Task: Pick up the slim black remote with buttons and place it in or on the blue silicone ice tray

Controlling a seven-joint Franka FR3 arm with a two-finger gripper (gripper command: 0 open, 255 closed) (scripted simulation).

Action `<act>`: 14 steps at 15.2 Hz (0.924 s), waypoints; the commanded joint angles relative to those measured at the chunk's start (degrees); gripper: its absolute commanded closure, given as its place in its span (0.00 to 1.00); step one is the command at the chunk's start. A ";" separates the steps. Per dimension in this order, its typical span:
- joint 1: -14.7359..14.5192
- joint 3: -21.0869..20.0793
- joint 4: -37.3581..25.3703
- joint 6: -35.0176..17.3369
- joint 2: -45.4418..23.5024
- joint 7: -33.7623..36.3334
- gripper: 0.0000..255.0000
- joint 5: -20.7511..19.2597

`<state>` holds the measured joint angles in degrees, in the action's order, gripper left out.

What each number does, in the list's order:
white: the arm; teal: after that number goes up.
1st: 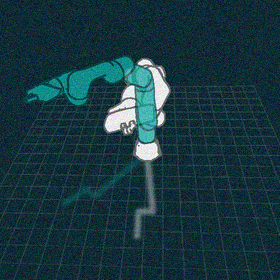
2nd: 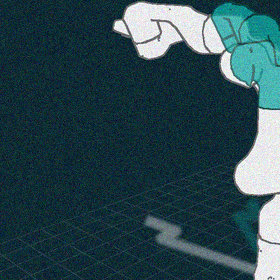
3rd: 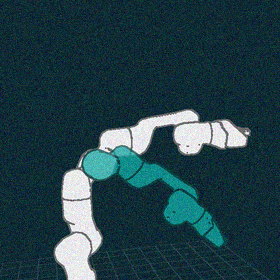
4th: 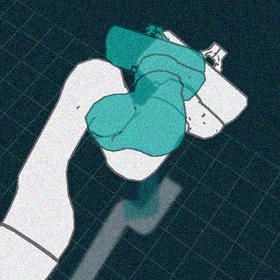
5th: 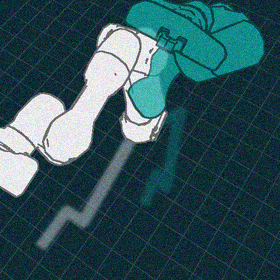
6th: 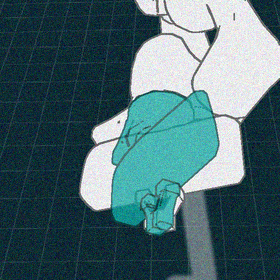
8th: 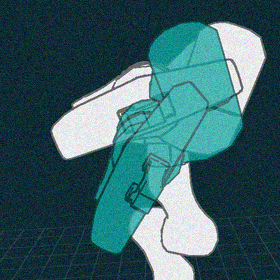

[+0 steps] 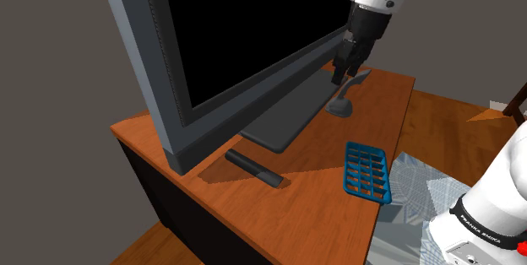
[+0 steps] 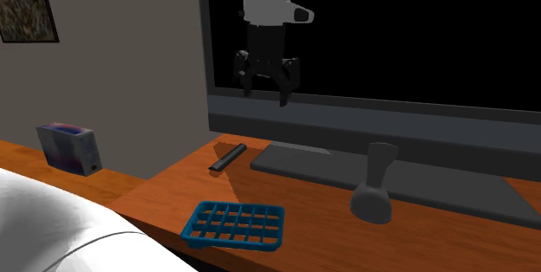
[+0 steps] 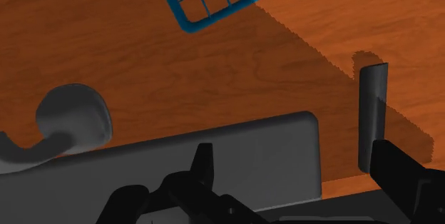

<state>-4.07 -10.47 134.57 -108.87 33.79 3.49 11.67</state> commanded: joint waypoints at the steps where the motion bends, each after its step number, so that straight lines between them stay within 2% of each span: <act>1: -0.48 -1.98 -0.08 -2.68 -3.12 1.53 0.00 0.39; 8: -1.77 -8.49 -2.64 -10.51 -15.13 7.37 0.00 -0.10; 14: -2.76 -13.33 -7.22 -16.11 -27.19 13.66 0.00 -3.60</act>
<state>-6.62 -23.00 128.51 -124.36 8.71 15.87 8.86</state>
